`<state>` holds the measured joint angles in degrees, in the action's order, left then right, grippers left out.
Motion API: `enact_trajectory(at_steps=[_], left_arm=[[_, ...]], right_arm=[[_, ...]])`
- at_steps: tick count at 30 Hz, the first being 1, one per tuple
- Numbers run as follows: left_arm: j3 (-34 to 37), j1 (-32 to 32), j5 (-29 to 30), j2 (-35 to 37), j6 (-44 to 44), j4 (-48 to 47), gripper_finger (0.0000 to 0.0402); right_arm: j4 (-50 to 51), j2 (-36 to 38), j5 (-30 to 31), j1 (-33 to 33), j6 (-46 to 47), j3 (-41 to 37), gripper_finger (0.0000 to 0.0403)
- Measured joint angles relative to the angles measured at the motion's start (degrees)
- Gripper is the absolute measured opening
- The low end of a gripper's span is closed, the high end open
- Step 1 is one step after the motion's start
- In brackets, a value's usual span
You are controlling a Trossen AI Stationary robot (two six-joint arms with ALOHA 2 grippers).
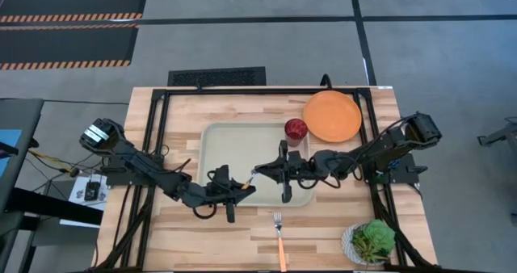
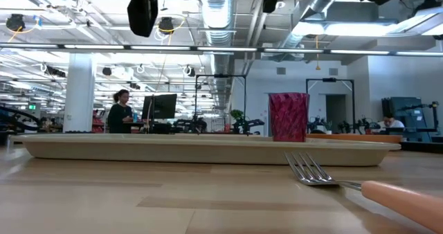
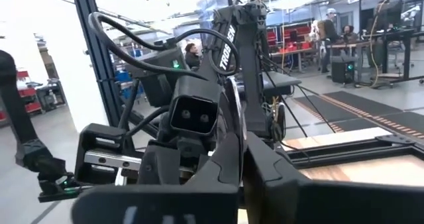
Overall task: Pick and place plate/cup/fork/spoon on tray
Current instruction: Put the orange spoon on the left side of the gray serving tray
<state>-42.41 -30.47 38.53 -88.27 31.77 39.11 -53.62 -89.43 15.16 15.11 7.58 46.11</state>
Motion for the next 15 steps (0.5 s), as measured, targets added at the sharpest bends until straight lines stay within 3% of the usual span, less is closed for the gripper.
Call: enact_trajectory(at_steps=[5, 15], left_arm=[[-0.02, 0.06, -0.32, 0.04, -0.21, -2.96, 0.0052], [0.00, -1.08, 8.51, 5.02, -6.70, -18.72, 0.0165]], right_arm=[[-1.30, 0.02, 0.25, -0.34, -0.75, 0.00, 0.0015], [2.54, 0.11, 4.56, -3.57, 4.38, 0.00, 0.0008]])
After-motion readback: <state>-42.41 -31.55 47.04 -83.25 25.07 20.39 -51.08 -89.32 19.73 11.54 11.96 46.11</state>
